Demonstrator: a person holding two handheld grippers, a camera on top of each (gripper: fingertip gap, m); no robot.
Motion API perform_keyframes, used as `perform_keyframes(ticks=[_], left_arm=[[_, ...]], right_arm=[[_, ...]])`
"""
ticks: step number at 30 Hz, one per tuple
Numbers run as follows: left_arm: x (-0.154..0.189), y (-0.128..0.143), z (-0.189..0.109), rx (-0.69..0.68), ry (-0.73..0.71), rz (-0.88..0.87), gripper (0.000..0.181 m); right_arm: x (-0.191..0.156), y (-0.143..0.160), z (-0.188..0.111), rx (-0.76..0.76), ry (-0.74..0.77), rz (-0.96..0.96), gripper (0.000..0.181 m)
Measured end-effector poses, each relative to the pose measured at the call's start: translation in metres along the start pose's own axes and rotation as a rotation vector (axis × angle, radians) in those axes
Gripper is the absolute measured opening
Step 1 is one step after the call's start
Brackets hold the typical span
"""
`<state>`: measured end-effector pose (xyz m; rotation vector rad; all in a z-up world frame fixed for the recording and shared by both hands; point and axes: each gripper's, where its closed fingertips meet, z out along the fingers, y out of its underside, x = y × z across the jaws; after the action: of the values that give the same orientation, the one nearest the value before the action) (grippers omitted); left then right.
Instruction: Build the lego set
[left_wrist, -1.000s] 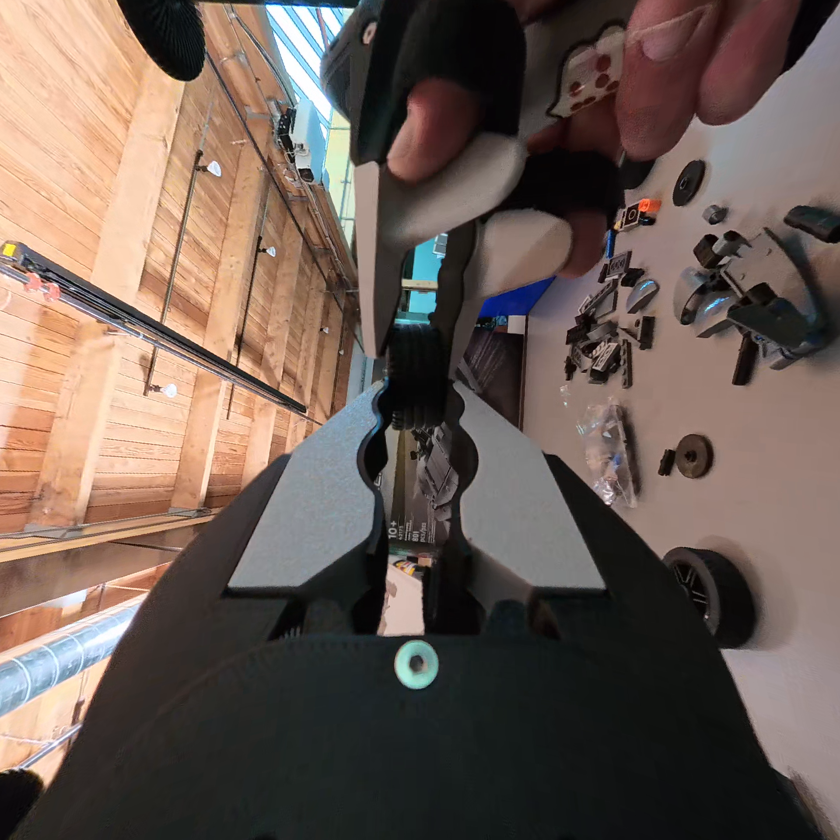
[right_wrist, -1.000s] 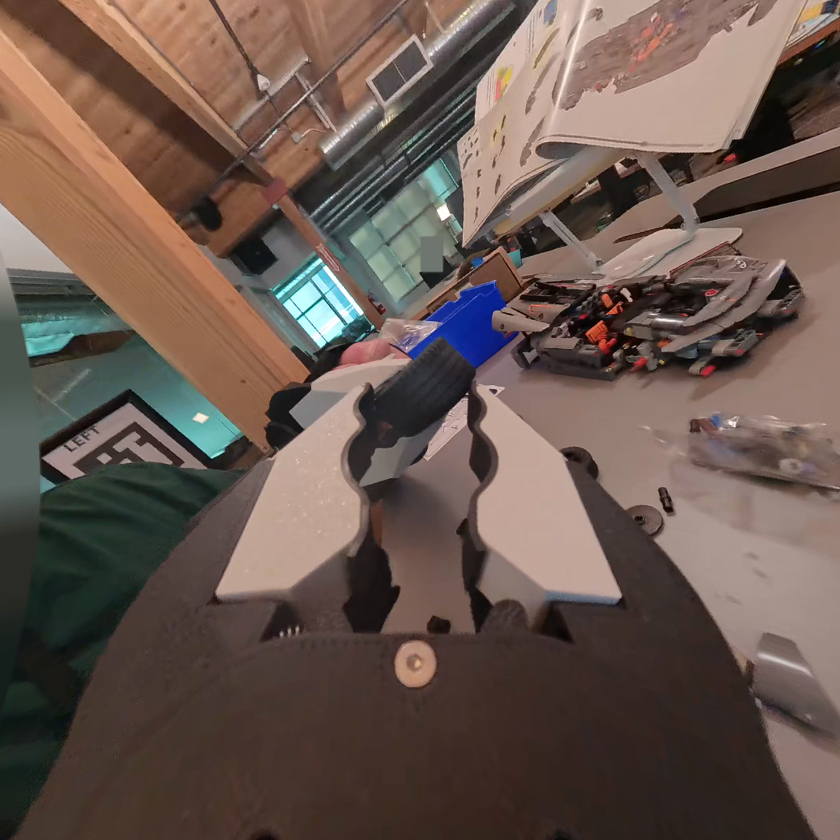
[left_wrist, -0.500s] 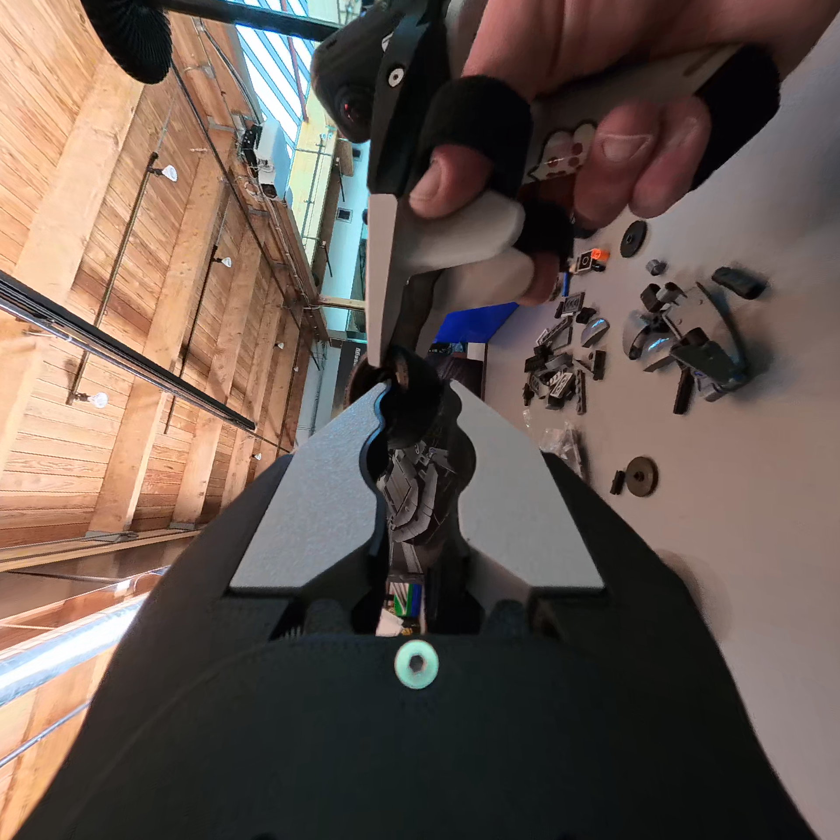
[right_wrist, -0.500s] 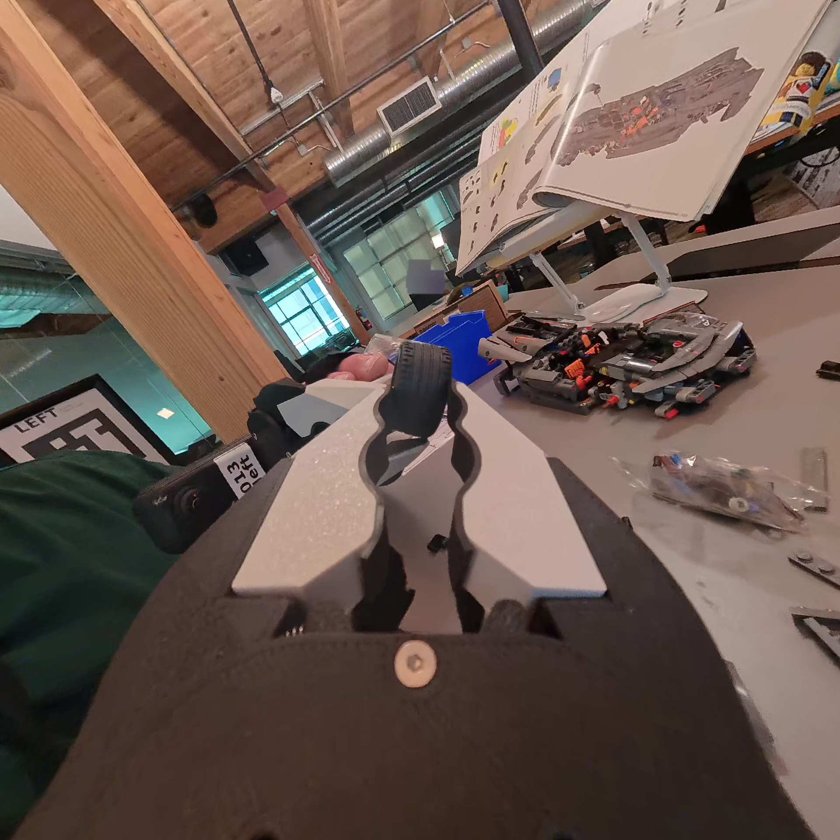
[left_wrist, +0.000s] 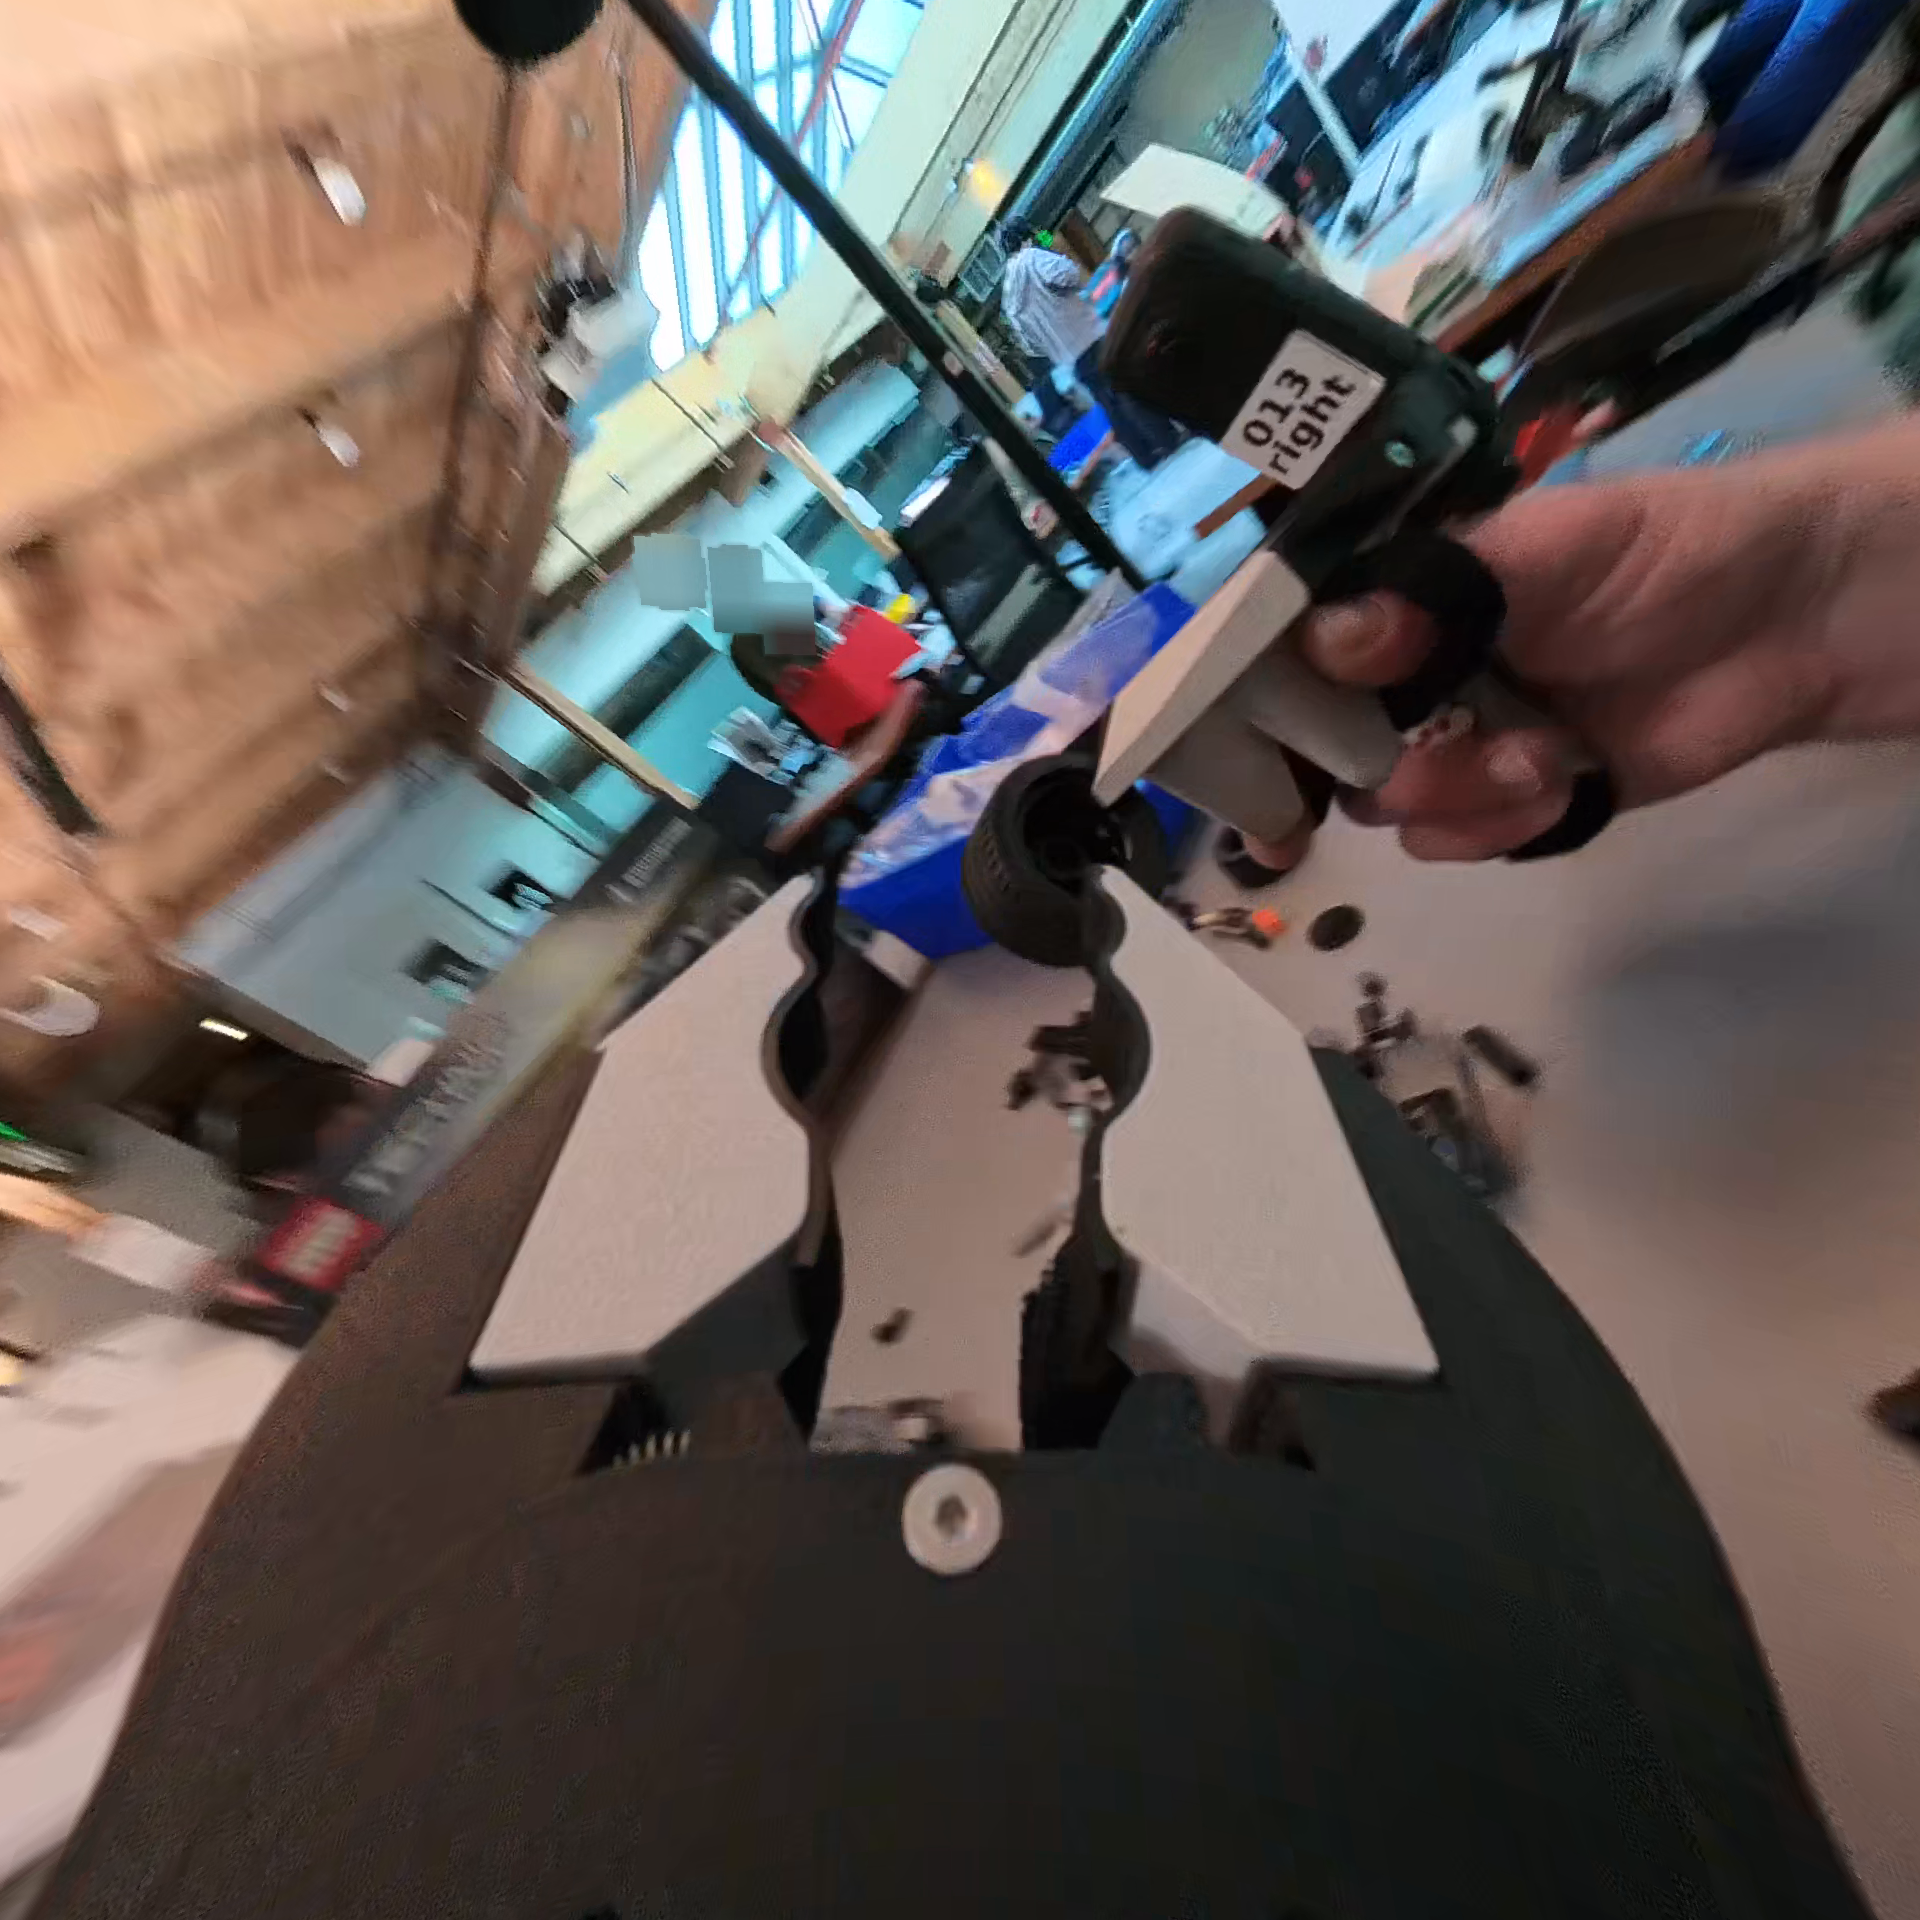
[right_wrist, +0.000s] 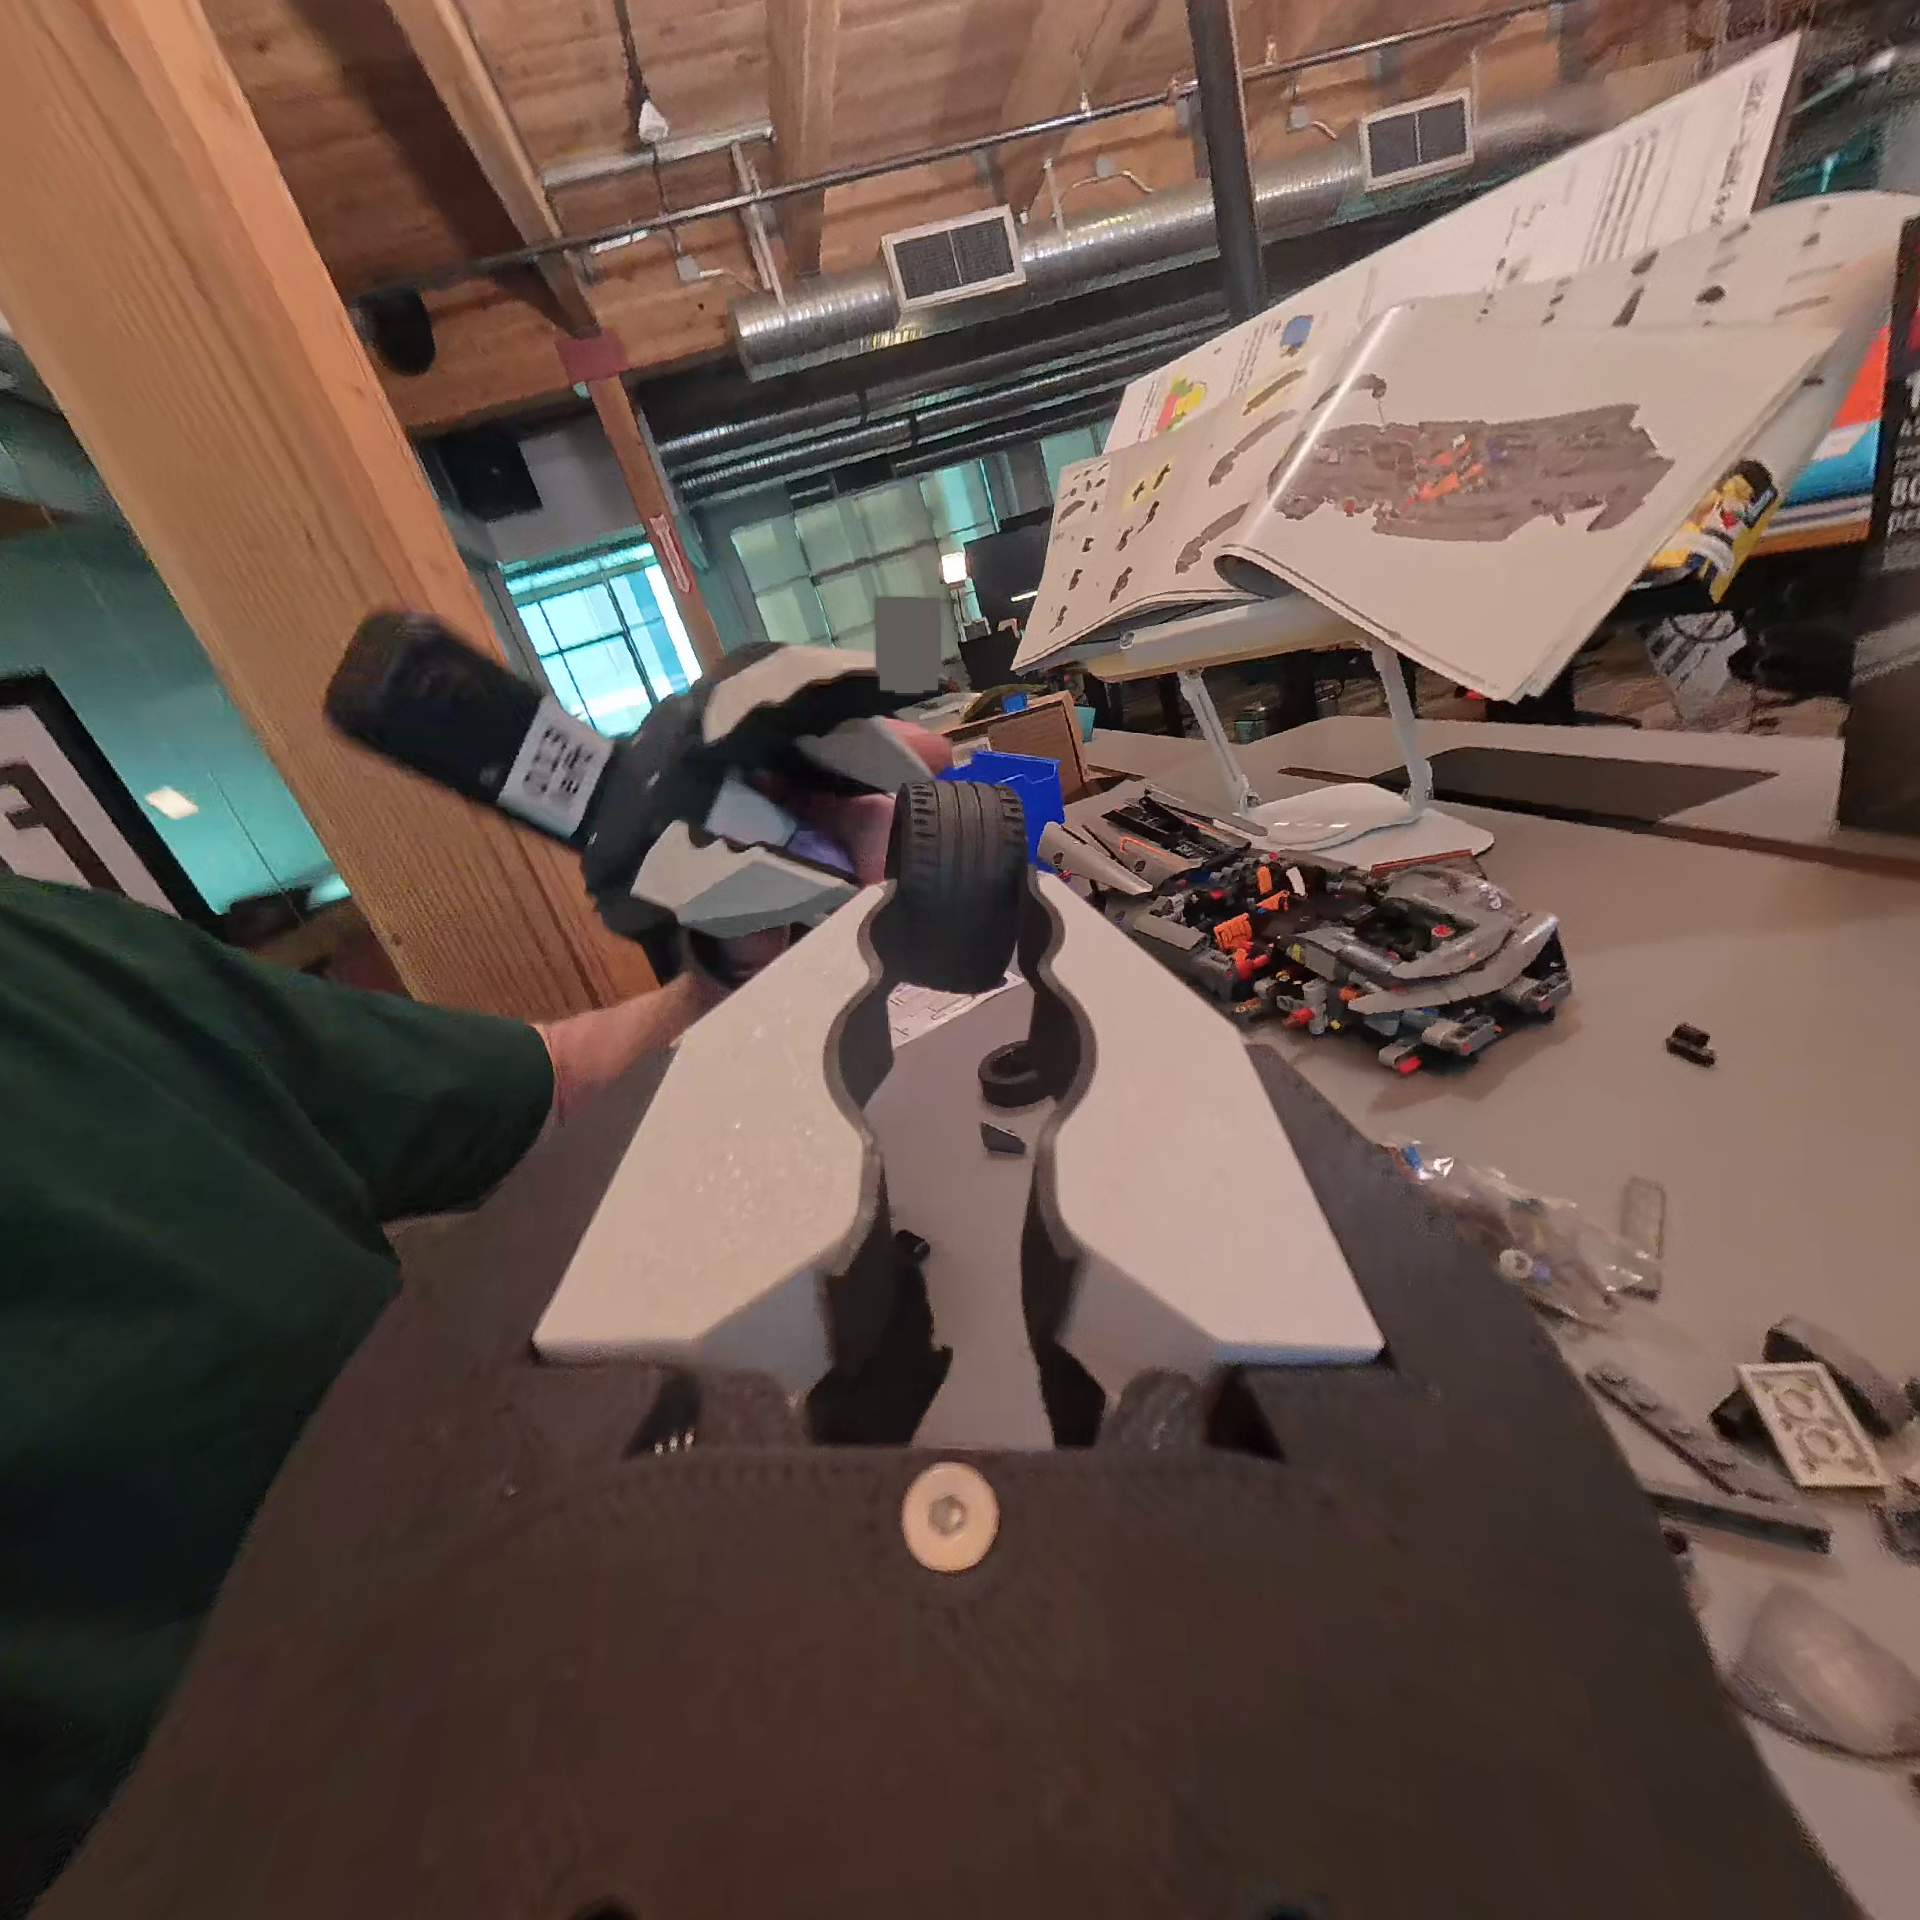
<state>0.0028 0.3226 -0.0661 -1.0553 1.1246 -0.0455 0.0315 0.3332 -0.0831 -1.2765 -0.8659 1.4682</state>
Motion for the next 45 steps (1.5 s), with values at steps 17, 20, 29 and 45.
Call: perform_keyframes(ticks=[17, 20, 29, 45], left_arm=[[0.014, 0.013, 0.004, 0.012, 0.350, -0.566, 0.021], [0.013, 0.008, 0.003, 0.027, 0.335, -0.539, 0.022], [0.013, 0.004, 0.001, 0.020, 0.295, -0.452, 0.020], [0.013, 0.017, 0.002, -0.122, 0.203, -0.228, 0.020]], right_arm=[[-0.018, -0.002, 0.025, -0.065, 0.032, -0.182, 0.020], [-0.020, -0.007, 0.025, 0.000, -0.042, -0.052, 0.019], [-0.023, -0.011, 0.026, 0.098, -0.177, 0.193, 0.017], [-0.015, 0.002, 0.026, -0.294, 0.376, -0.788, 0.016]])
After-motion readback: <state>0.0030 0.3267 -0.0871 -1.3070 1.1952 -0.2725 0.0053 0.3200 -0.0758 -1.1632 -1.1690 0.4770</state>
